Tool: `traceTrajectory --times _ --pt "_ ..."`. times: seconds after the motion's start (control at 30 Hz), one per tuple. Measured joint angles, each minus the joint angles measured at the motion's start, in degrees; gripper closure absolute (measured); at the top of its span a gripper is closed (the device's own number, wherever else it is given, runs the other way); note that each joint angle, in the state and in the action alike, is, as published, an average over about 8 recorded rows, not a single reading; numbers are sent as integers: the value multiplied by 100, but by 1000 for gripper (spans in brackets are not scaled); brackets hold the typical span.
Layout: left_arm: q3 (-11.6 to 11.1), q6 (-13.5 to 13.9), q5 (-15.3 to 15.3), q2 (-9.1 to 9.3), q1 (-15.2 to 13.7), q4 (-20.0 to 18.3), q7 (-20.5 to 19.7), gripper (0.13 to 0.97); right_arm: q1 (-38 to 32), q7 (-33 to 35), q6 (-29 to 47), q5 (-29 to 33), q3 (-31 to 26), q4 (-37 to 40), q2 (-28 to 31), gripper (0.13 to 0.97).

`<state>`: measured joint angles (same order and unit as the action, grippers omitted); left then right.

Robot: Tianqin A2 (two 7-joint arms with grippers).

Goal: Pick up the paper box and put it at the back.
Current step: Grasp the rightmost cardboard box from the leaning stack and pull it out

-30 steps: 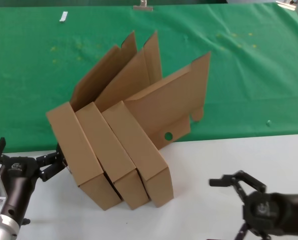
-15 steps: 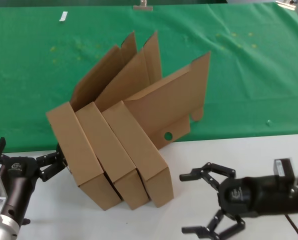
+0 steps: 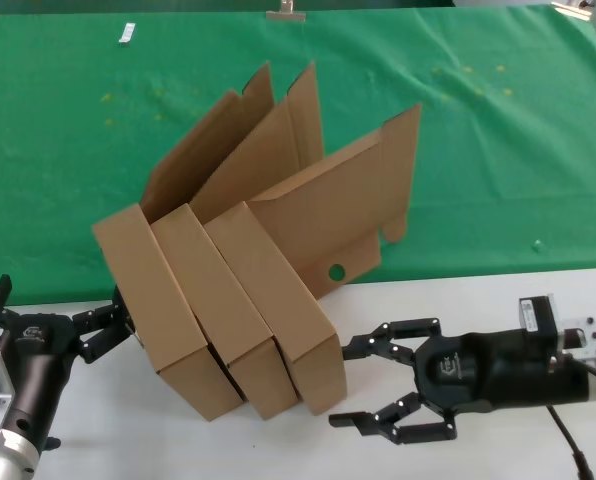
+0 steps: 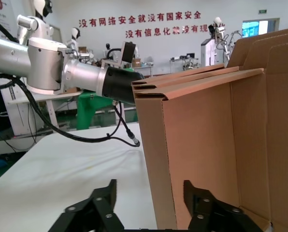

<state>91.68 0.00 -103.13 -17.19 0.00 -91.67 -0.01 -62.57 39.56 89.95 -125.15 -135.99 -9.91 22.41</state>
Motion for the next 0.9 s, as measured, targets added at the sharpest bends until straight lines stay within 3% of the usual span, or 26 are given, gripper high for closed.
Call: traceTrajectory --times 0.43,0.73,0.9 --pt "0 0 0 0 0 0 0 132 -103 143 0 59 18 201 -96 760" --pt "0 0 0 0 0 0 0 132 31 77 0 0 40 -118 108 882" --pt "0 0 0 0 0 0 0 132 225 -60 -28 106 325 -561 317 910"
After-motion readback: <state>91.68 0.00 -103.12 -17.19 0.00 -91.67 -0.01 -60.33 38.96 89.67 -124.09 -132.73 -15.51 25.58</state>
